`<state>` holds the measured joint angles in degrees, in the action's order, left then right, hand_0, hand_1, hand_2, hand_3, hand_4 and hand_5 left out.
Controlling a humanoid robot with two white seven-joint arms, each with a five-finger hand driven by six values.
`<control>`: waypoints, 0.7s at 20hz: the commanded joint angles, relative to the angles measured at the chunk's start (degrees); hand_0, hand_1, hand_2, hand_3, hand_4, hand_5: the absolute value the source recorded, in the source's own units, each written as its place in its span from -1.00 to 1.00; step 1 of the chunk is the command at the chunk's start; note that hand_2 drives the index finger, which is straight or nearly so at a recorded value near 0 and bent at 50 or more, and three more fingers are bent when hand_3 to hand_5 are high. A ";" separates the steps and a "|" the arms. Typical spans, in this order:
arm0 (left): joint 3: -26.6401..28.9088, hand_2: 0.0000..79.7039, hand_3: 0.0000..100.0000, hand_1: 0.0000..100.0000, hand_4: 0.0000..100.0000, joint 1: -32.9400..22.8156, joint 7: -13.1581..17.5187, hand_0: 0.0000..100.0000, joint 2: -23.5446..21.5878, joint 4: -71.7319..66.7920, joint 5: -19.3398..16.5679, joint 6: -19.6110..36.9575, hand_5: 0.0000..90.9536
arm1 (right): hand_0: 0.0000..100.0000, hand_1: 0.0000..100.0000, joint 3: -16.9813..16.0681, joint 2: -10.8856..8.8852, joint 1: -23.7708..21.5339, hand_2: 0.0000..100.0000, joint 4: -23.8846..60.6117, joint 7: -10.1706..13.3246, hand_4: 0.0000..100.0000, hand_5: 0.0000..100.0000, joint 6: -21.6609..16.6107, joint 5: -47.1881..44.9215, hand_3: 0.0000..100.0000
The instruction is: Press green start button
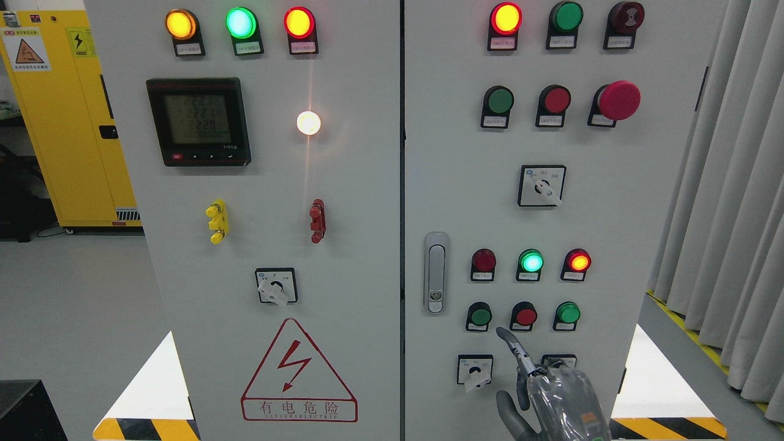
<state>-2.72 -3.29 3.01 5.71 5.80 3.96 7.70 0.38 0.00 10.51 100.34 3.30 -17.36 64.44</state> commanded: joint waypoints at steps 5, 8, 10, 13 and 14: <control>0.00 -1.00 -1.00 0.11 -1.00 0.04 -0.02 -0.76 0.00 0.00 0.00 -0.05 -1.00 | 0.48 0.99 2.95 0.79 2.06 -1.00 -0.41 -0.49 0.88 1.00 0.05 1.39 0.87; 0.00 -1.00 -1.00 0.11 -1.00 0.03 -0.02 -0.76 0.00 0.00 0.00 -0.05 -1.00 | 0.52 1.00 2.96 0.79 2.24 -1.00 -0.41 -0.57 0.88 1.00 0.05 2.09 0.87; 0.00 -1.00 -1.00 0.11 -1.00 0.04 -0.02 -0.76 0.00 0.00 0.00 -0.05 -1.00 | 0.53 1.00 2.96 0.88 2.41 -1.00 -0.58 -0.58 0.89 1.00 0.14 2.09 0.87; 0.00 -1.00 -1.00 0.11 -1.00 0.04 -0.02 -0.76 0.00 0.00 0.00 -0.05 -1.00 | 0.54 1.00 2.96 0.79 2.68 -1.00 -1.11 -0.58 0.89 1.00 0.22 2.00 0.87; 0.00 -1.00 -1.00 0.11 -1.00 0.04 -0.02 -0.76 0.00 0.00 0.00 -0.05 -1.00 | 0.55 1.00 2.96 0.88 2.68 -1.00 -1.54 -0.58 0.89 1.00 0.49 1.83 0.87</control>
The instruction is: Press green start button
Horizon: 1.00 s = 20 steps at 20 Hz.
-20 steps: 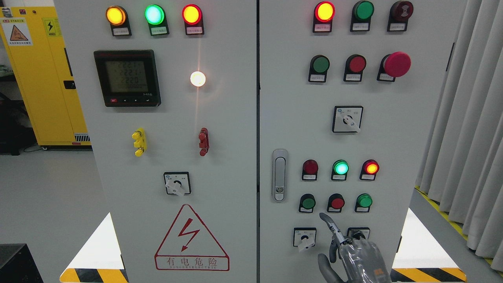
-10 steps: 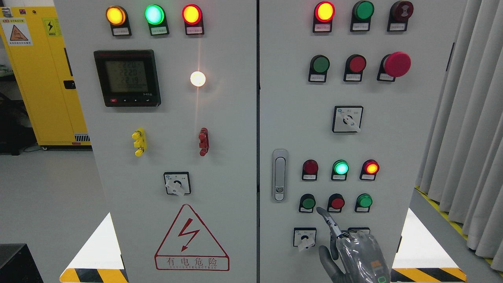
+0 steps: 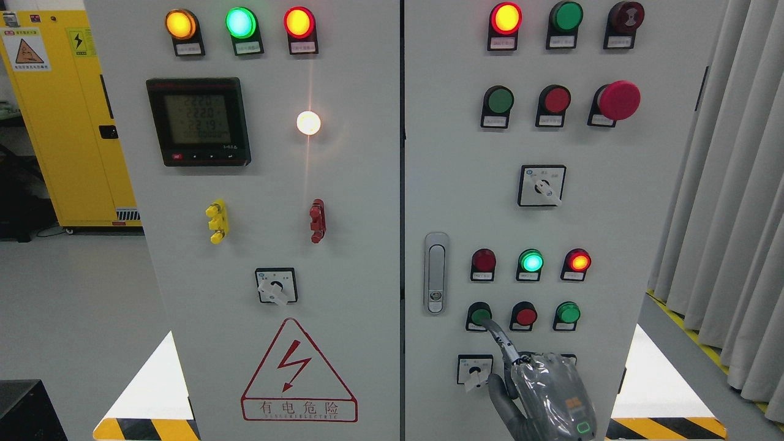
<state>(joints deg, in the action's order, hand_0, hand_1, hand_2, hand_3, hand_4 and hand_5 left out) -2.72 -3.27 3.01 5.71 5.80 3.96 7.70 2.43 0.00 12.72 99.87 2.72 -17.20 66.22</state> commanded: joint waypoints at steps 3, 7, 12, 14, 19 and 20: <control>0.00 -1.00 -1.00 0.11 -1.00 0.02 -0.02 -0.76 0.00 0.00 0.00 -0.05 -1.00 | 0.55 1.00 0.91 0.88 0.99 -1.00 -2.22 0.00 0.89 1.00 0.42 -0.12 0.87; 0.00 -1.00 -1.00 0.11 -1.00 0.02 -0.02 -0.76 0.00 0.00 0.00 -0.05 -1.00 | 0.59 1.00 0.82 0.88 1.70 -1.00 -3.63 0.00 0.90 1.00 0.42 -0.56 0.88; 0.00 -1.00 -1.00 0.11 -1.00 -0.07 -0.02 -0.76 0.00 -0.08 0.00 -0.05 -1.00 | 0.62 1.00 0.38 0.88 1.70 -1.00 -5.39 0.09 0.90 1.00 0.42 -0.91 0.88; 0.00 -1.00 -1.00 0.11 -1.00 0.02 -0.02 -0.76 0.00 0.00 0.00 -0.05 -1.00 | 0.64 1.00 0.03 0.88 1.70 -1.00 -5.65 0.18 0.90 1.00 0.42 -0.91 0.88; 0.00 -1.00 -1.00 0.11 -1.00 0.02 -0.02 -0.76 0.00 0.00 0.00 -0.05 -1.00 | 0.69 1.00 -0.06 0.88 1.79 -1.00 -5.91 0.18 0.90 1.00 0.42 -2.94 0.88; 0.00 -1.00 -1.00 0.11 -1.00 0.02 -0.02 -0.76 0.00 0.00 0.00 -0.05 -1.00 | 0.68 1.00 -0.06 0.88 1.79 -1.00 -5.91 0.09 0.90 1.00 0.42 -2.94 0.88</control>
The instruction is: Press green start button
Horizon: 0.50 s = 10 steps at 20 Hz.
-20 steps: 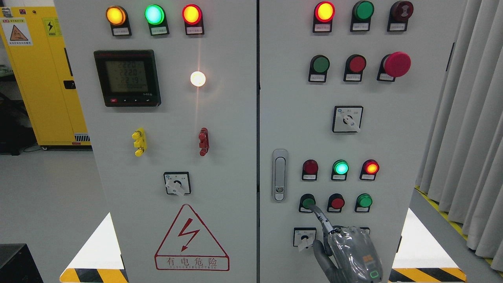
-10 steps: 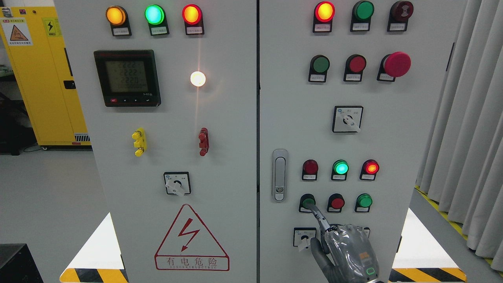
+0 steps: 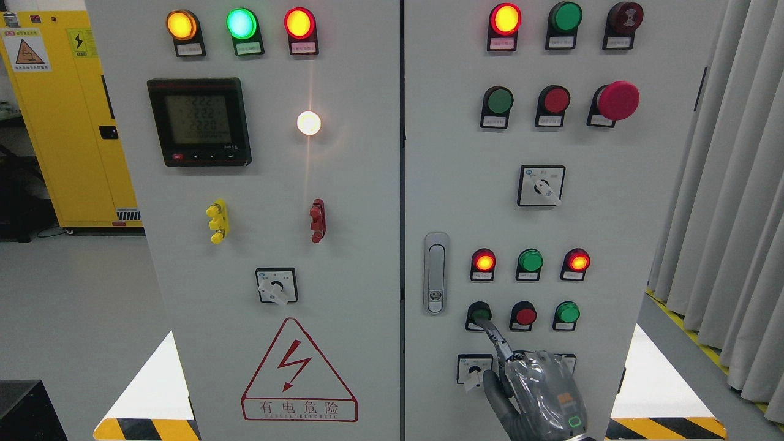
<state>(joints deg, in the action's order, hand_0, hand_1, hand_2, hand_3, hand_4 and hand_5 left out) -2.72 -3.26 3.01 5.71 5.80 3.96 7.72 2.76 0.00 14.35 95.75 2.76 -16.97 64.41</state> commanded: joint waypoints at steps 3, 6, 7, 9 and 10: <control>0.00 -1.00 -1.00 0.11 -1.00 -0.08 -0.02 -0.76 0.00 0.01 0.00 -0.07 -1.00 | 0.68 1.00 -0.39 0.88 0.42 -1.00 -1.71 0.14 0.90 1.00 0.18 -1.13 0.88; 0.00 -1.00 -1.00 0.11 -1.00 0.00 -0.02 -0.76 0.00 0.01 0.00 -0.07 -1.00 | 0.68 1.00 -0.39 0.88 0.42 -1.00 -1.27 0.31 0.90 1.00 0.09 -1.21 0.88; 0.00 -1.00 -1.00 0.11 -1.00 0.00 -0.02 -0.76 0.00 0.01 0.00 -0.07 -1.00 | 0.69 1.00 -0.30 0.88 0.42 -1.00 -1.18 0.49 0.90 1.00 -0.08 -1.22 0.88; 0.00 -1.00 -1.00 0.11 -1.00 0.00 -0.02 -0.76 0.00 0.01 0.00 -0.07 -1.00 | 0.69 1.00 -0.22 0.88 0.07 -1.00 -0.48 0.84 0.90 1.00 -0.35 -1.56 0.88; 0.00 -1.00 -1.00 0.11 -1.00 0.00 -0.02 -0.76 0.00 0.01 0.00 -0.07 -1.00 | 0.70 1.00 -0.04 0.96 -0.11 -1.00 0.05 0.84 0.90 1.00 -0.35 -2.52 0.88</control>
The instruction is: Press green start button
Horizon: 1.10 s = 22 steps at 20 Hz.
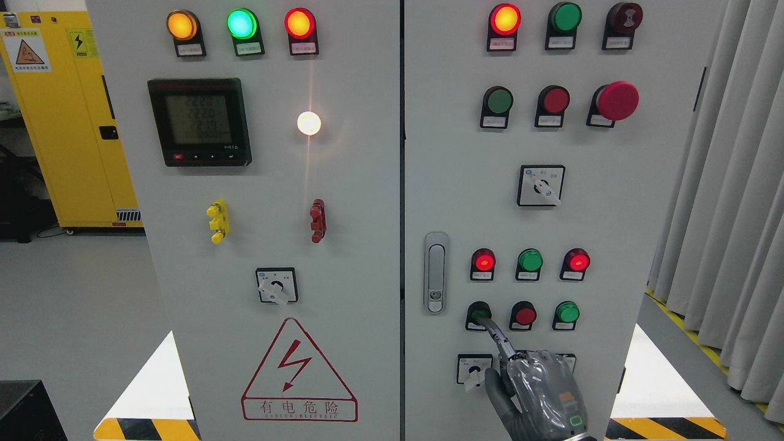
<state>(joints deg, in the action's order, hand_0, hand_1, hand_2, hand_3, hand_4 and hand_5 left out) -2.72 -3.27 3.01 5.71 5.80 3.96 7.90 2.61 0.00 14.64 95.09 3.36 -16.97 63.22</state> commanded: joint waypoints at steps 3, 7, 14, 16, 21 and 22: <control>0.00 -1.00 -1.00 0.11 -1.00 0.02 -0.02 -0.76 0.00 0.00 0.00 -0.25 -1.00 | 0.75 1.00 0.81 0.97 -0.93 -1.00 1.67 0.15 0.90 1.00 -1.04 -6.69 0.88; 0.00 -1.00 -1.00 0.11 -1.00 0.02 -0.02 -0.76 0.00 0.00 0.00 -0.25 -1.00 | 0.86 1.00 2.66 0.88 -2.24 -1.00 1.94 0.15 0.90 1.00 -3.76 -11.36 0.88; 0.00 -1.00 -1.00 0.11 -1.00 0.02 -0.02 -0.76 0.00 0.00 0.00 -0.25 -1.00 | 1.00 1.00 2.75 0.88 -5.23 -1.00 3.86 0.24 0.75 0.94 -6.58 -22.41 0.72; 0.00 -1.00 -1.00 0.11 -1.00 0.02 -0.02 -0.76 0.00 0.00 0.00 -0.25 -1.00 | 0.93 1.00 2.83 0.88 -6.98 -1.00 5.45 0.07 0.52 0.68 -6.41 -29.35 0.45; 0.00 -1.00 -1.00 0.11 -1.00 0.02 -0.02 -0.76 0.00 0.00 0.00 -0.25 -1.00 | 0.64 0.68 4.33 0.97 -12.26 -1.00 8.44 -0.46 -0.45 -0.50 -5.79 -43.95 -0.50; 0.00 -1.00 -1.00 0.11 -1.00 0.02 -0.02 -0.76 0.00 0.00 0.00 -0.25 -1.00 | 0.65 0.67 4.33 0.97 -12.96 -1.00 8.70 -0.46 -0.47 -0.52 -5.79 -46.24 -0.52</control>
<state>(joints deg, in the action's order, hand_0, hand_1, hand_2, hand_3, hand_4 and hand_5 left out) -2.72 -3.26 3.01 5.71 5.80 3.96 7.66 5.29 0.00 6.05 99.50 3.35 -22.95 30.49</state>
